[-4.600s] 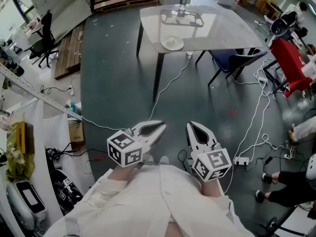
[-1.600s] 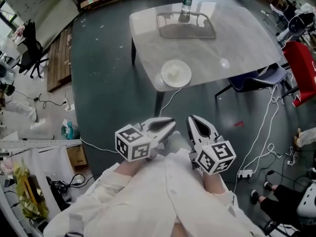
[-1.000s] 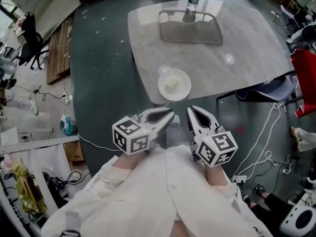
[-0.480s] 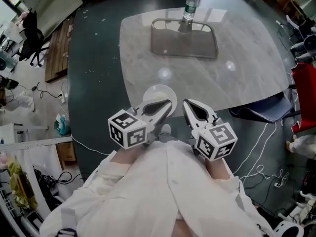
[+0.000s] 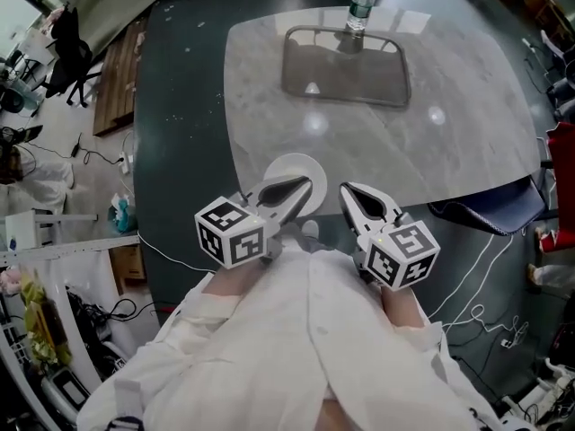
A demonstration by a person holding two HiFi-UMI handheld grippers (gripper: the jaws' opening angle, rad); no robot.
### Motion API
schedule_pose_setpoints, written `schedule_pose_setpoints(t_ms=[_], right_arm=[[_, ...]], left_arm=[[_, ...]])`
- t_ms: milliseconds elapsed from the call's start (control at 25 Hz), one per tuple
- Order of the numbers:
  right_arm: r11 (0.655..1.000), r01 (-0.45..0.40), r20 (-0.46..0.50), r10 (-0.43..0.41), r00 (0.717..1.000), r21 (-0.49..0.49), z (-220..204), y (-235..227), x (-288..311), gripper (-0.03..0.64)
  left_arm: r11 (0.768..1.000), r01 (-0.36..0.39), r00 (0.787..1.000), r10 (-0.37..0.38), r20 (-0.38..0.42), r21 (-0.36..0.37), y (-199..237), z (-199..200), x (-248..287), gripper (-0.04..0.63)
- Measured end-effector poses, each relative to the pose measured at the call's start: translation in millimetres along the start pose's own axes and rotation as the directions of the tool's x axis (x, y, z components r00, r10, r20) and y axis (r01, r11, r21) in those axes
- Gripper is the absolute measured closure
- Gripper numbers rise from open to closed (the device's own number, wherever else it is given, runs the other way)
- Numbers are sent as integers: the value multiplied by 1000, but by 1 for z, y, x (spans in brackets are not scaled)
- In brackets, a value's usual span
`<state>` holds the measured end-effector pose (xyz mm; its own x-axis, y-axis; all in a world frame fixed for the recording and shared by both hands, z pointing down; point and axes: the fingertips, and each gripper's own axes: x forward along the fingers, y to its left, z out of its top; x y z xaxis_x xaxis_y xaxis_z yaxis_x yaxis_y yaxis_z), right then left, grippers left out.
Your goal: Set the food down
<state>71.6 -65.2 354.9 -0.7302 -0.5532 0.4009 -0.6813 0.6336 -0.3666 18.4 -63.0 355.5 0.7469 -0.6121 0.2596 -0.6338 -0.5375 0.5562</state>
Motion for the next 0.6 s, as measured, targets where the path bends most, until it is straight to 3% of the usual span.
schedule_pose_setpoints(t_ms=[320, 600], right_arm=[[998, 37, -15, -36, 999, 42, 4, 2, 11, 614], [995, 64, -63, -59, 996, 77, -9, 7, 26, 614]], left_arm=[[1000, -22, 999, 21, -25, -21, 23, 9, -15, 563], [997, -70, 992, 68, -106, -24, 51, 1, -25, 563]])
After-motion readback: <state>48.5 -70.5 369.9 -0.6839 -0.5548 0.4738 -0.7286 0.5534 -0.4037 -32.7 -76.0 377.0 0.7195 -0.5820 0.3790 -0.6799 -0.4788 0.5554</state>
